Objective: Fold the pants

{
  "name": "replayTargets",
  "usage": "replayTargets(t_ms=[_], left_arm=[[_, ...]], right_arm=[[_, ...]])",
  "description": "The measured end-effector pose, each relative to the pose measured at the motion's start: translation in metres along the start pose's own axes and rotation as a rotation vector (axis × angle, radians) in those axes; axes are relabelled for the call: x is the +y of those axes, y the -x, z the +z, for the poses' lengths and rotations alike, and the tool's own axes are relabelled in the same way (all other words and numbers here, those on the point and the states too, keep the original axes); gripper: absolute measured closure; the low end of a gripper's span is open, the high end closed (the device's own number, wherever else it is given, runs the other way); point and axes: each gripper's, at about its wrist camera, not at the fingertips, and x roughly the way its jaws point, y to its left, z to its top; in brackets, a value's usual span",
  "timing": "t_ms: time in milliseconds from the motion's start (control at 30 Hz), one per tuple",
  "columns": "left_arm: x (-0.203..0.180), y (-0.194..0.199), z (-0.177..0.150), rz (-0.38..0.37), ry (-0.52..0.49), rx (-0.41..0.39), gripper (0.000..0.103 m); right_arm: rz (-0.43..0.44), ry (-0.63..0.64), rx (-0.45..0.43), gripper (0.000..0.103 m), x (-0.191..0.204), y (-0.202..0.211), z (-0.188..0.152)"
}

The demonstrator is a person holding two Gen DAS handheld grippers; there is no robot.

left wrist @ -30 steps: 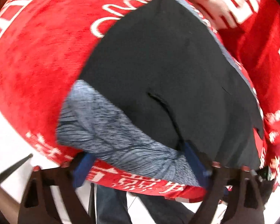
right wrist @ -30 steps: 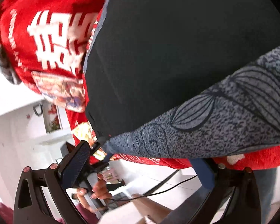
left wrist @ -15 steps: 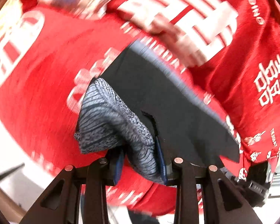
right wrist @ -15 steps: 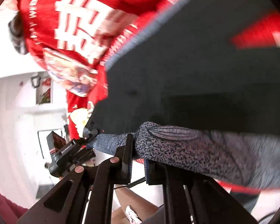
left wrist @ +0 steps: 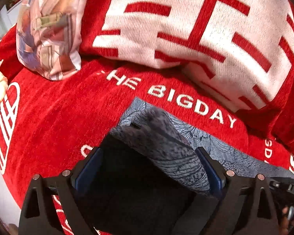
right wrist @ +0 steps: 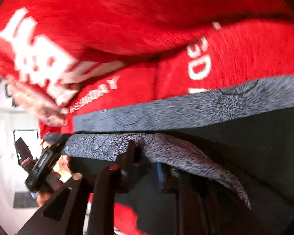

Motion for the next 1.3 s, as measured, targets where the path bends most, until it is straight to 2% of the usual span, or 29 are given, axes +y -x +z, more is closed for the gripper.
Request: replayTargets(t_ms=[33,67,100,133,167,233,333,467,567,633,767,900,933,1000,1067,1233,1267,1300], left_arm=[[0.001,0.009,0.002,0.003,-0.008,-0.013,0.008],[0.002,0.016,0.003,0.005,-0.015,-0.025,0.008],[0.004,0.026,0.006,0.012,-0.026,-0.04,0.008],[0.005,0.036,0.008,0.024,-0.039,-0.051,0.008],[0.006,0.044,0.01,0.033,-0.056,-0.058,0.008],[0.001,0.051,0.006,0.059,-0.11,-0.06,0.008],[-0.022,0.057,-0.019,0.018,-0.205,-0.003,0.008],[-0.073,0.06,-0.08,-0.092,-0.334,0.113,0.008],[-0.122,0.063,-0.129,-0.217,-0.42,0.205,0.008],[-0.155,0.069,-0.152,-0.301,-0.455,0.249,0.008],[-0.218,0.078,-0.181,-0.424,-0.501,0.314,0.008],[-0.273,0.076,-0.207,-0.493,-0.562,0.385,0.008],[-0.281,0.075,-0.211,-0.507,-0.572,0.397,0.008],[-0.295,0.069,-0.217,-0.526,-0.583,0.424,0.008],[-0.307,0.061,-0.224,-0.521,-0.587,0.457,0.008],[-0.316,0.047,-0.236,-0.486,-0.597,0.51,0.008],[-0.32,0.046,-0.238,-0.482,-0.608,0.513,0.008],[-0.324,0.045,-0.241,-0.478,-0.627,0.516,0.009]], right_arm=[[0.004,-0.01,-0.004,0.073,-0.001,-0.002,0.0],[0.017,-0.011,-0.012,0.059,-0.002,0.001,-0.002],[0.058,-0.003,-0.014,0.036,0.004,0.005,-0.002],[0.081,0.007,-0.016,0.026,0.008,0.01,-0.004],[0.089,0.02,-0.023,0.021,0.015,0.017,-0.004],[0.086,0.05,-0.035,0.021,0.026,0.034,-0.005],[0.06,0.077,-0.092,0.021,0.028,0.069,-0.022],[-0.041,0.056,-0.135,0.022,0.002,0.112,-0.067],[-0.111,0.026,-0.176,0.022,-0.031,0.147,-0.115],[-0.168,-0.029,-0.196,0.021,-0.064,0.177,-0.153],[-0.211,-0.213,-0.242,0.021,-0.131,0.221,-0.23],[-0.231,-0.432,-0.316,0.021,-0.192,0.259,-0.306],[-0.229,-0.49,-0.346,0.021,-0.21,0.267,-0.328],[-0.203,-0.566,-0.37,0.022,-0.233,0.271,-0.351],[-0.106,-0.637,-0.389,0.022,-0.258,0.266,-0.37],[0.033,-0.661,-0.383,0.023,-0.282,0.244,-0.377],[0.065,-0.662,-0.383,0.031,-0.285,0.241,-0.376],[0.107,-0.666,-0.381,0.043,-0.288,0.238,-0.375]])
